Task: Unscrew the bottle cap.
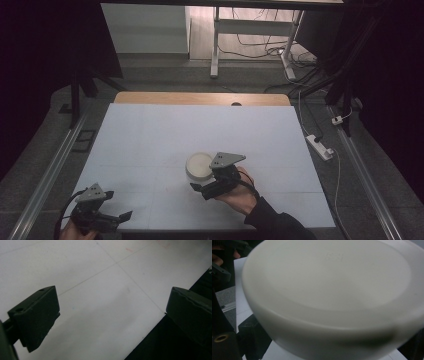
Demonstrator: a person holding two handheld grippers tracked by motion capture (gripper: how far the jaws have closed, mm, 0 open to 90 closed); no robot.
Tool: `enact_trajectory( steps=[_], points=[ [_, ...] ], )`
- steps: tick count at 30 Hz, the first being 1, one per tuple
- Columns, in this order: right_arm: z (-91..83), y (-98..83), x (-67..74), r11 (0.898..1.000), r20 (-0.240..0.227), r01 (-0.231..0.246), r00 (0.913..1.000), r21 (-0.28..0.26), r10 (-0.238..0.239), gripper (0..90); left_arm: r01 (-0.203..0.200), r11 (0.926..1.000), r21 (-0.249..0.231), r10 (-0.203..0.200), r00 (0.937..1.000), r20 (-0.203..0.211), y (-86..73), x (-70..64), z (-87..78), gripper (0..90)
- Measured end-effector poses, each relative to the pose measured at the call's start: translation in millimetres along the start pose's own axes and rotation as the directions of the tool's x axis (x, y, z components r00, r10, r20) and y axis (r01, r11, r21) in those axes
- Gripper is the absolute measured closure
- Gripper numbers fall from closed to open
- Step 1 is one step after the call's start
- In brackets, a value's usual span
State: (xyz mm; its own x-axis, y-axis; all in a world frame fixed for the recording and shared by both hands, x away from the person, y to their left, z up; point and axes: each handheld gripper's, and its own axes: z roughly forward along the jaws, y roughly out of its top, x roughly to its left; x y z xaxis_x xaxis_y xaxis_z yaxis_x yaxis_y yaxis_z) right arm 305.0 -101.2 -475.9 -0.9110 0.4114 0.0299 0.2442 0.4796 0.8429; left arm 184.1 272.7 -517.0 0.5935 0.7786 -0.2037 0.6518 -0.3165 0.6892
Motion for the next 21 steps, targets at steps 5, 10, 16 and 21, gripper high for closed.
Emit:
enact_trajectory(
  steps=[5, 10, 16, 21],
  points=[
    [-0.8, -0.4, 0.5, 1.000, -0.001, 0.000, 1.0000, 0.000, 0.000, 6.4, -0.030, 0.9994, -0.018, 0.030, 0.9995, 0.009, 7.1, -2.2, 0.2, 0.0],
    [-1.4, -0.5, 0.6, 1.000, -0.005, 0.004, 1.0000, -0.001, -0.004, 6.4, -0.079, 0.9957, -0.050, 0.081, 0.9959, 0.040, 16.4, -5.5, 2.6, 0.0],
    [-2.7, -0.6, 0.3, 1.000, -0.006, 0.003, 1.0000, -0.003, -0.003, 6.4, -0.098, 0.9935, -0.058, 0.104, 0.9882, 0.112, 28.2, -8.6, 10.9, 0.0],
    [-3.0, -1.0, 0.8, 1.000, -0.008, 0.003, 1.0000, -0.004, -0.003, 6.4, -0.123, 0.9885, -0.088, 0.133, 0.9844, 0.115, 39.2, -11.4, 12.5, 0.1]
  ],
)
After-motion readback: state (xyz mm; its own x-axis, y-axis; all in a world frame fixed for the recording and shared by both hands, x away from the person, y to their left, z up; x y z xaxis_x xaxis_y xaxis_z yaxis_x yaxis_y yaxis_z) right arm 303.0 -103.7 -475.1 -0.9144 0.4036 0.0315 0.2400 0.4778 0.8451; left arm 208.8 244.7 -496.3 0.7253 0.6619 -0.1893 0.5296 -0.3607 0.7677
